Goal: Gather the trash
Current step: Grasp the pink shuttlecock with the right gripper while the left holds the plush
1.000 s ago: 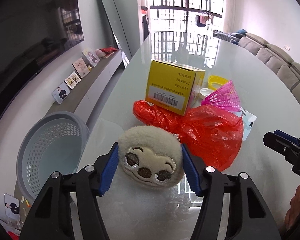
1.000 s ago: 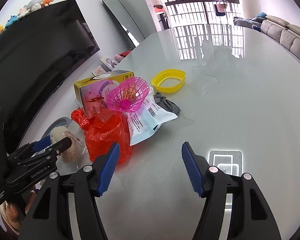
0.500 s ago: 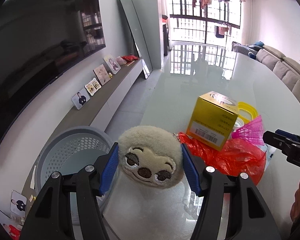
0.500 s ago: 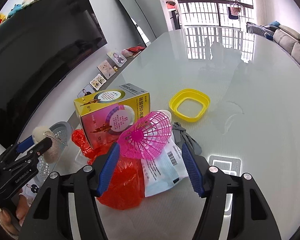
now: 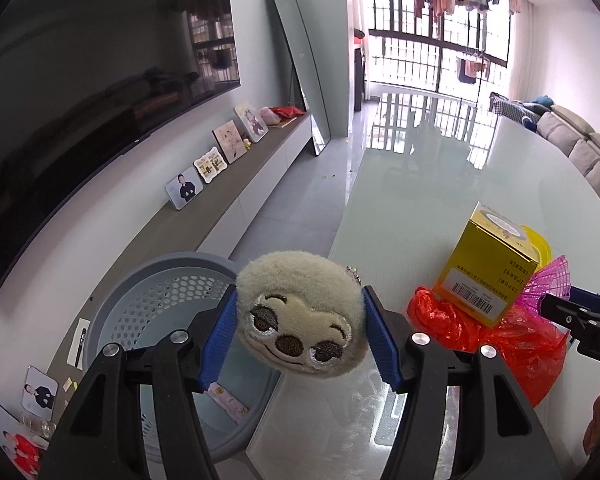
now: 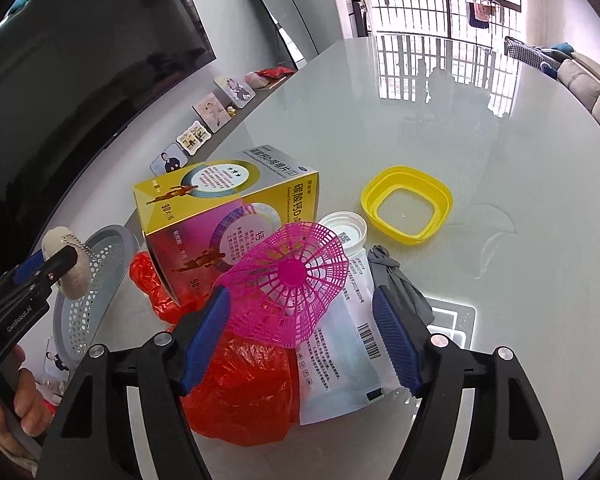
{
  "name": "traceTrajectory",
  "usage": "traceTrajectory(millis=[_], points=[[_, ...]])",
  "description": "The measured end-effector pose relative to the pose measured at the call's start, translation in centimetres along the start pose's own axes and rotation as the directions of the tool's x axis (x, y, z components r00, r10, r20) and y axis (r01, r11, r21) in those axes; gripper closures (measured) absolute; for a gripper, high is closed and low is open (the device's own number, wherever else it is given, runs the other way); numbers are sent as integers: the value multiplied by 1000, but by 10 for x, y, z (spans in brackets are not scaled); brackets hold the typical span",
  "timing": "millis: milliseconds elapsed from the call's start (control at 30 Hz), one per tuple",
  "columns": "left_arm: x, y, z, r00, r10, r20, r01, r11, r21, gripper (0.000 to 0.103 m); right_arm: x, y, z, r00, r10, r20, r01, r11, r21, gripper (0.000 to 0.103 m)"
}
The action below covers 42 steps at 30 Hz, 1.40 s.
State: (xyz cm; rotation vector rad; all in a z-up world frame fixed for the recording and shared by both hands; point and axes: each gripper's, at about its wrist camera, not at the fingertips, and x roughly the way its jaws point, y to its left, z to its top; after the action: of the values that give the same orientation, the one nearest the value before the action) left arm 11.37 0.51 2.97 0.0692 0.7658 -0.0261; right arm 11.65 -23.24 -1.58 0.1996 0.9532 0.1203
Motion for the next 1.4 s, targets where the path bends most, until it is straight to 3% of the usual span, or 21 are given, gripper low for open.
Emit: traceTrajectory(millis=[267, 1100, 1233, 1300, 1400], points=[[0, -3, -3, 1000, -7, 0, 7, 1000, -2, 44, -9, 1, 2, 999, 36, 16, -36, 999, -2, 31], [4, 1, -3, 1000, -10, -10, 10, 1000, -9, 44, 25, 11, 15, 999, -45, -7, 45, 999, -24, 31], [4, 2, -2, 1000, -9, -11, 9, 1000, -10, 44, 23, 10, 12, 998, -57, 1, 57, 998, -33, 43], [5, 3, -2, 1000, -12, -11, 12, 1000, -10, 44, 21, 10, 11, 998, -57, 3, 57, 998, -40, 54], [4, 4, -3, 1000, -14, -10, 14, 1000, -10, 44, 17, 10, 10, 998, -61, 14, 62, 997, -46, 59]])
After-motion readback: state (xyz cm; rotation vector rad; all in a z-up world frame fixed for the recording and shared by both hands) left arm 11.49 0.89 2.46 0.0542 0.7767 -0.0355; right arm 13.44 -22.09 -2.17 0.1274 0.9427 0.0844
